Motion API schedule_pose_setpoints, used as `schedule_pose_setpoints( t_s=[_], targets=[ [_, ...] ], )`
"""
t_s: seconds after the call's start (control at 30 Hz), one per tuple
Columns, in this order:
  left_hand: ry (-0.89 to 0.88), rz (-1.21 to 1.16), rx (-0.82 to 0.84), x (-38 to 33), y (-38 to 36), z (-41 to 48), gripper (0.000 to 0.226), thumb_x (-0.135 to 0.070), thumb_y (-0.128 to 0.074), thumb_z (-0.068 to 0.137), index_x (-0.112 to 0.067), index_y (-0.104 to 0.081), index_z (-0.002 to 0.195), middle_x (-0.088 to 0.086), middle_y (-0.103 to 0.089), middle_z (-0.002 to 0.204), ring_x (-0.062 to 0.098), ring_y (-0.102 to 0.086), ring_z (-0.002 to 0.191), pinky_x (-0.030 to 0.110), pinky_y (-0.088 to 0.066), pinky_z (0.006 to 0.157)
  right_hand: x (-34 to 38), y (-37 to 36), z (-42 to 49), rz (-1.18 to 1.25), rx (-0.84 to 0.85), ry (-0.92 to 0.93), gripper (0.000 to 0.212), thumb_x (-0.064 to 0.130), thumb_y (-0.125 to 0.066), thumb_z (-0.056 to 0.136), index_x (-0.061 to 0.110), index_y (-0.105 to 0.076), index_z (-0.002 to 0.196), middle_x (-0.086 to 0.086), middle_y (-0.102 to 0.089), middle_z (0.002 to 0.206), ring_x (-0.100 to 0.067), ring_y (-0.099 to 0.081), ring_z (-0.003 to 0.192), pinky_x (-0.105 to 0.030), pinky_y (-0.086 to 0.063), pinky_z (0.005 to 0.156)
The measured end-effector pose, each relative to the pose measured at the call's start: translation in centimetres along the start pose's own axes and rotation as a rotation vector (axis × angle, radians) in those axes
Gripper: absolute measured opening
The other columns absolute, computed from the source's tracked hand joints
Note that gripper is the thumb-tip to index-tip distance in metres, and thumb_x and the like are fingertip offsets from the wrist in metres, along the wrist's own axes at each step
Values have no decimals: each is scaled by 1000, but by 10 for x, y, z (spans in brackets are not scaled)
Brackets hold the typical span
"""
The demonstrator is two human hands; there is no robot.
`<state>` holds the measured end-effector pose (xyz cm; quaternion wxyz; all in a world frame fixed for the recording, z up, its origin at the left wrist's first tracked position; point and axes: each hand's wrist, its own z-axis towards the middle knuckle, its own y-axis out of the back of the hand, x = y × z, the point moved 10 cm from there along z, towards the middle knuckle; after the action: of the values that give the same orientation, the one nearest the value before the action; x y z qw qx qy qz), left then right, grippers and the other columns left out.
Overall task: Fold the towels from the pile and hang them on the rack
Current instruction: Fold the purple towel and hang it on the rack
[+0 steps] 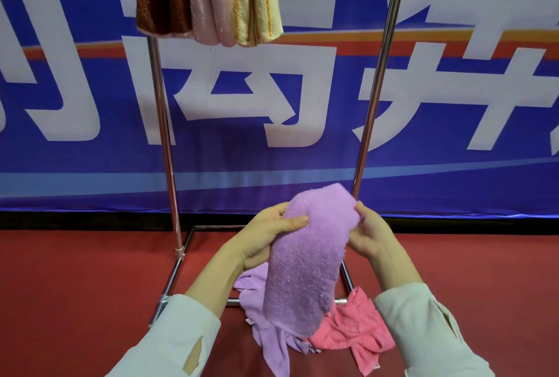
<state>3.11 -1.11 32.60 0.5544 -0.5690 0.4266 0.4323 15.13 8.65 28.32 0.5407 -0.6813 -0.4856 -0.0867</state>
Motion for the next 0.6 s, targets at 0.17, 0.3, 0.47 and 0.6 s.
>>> schedule_pose_setpoints(
  t_s=[0.17, 0.3, 0.47, 0.6],
  targets=[
    [-76, -44, -101, -9, 9, 4, 34, -2, -58, 90, -3, -55, 124, 15, -66, 114, 23, -65, 98, 28, -55, 82, -30, -24, -17, -327, 258, -212, 69, 55, -42, 95, -6, -61, 118, -25, -65, 116, -36, -66, 96, -43, -57, 78],
    [-106, -11, -256, -8, 29, 6, 31, -3, -56, 92, -1, -56, 123, 17, -61, 123, 23, -65, 101, 25, -55, 78, -17, -39, -25, -610, 258, -4, 47, 47, -57, 90, 4, -68, 106, -12, -68, 90, -21, -63, 77, -30, -48, 66],
    [-114, 62, -397, -7, 44, 2, 23, -7, -57, 93, 2, -63, 113, 13, -69, 102, 13, -66, 81, 19, -53, 68, -7, -58, -34, -592, 269, 254, 40, 7, -65, 88, 19, -53, 124, -9, -69, 106, -17, -67, 83, -25, -53, 69],
    [-107, 164, -495, -9, 52, -1, 21, -11, -63, 90, -2, -67, 109, 8, -71, 95, 13, -64, 80, 20, -51, 68, -8, -62, -35, -558, 312, 278, 51, -2, -60, 90, 25, -50, 131, -6, -70, 94, -18, -68, 83, -27, -55, 72]
  ],
)
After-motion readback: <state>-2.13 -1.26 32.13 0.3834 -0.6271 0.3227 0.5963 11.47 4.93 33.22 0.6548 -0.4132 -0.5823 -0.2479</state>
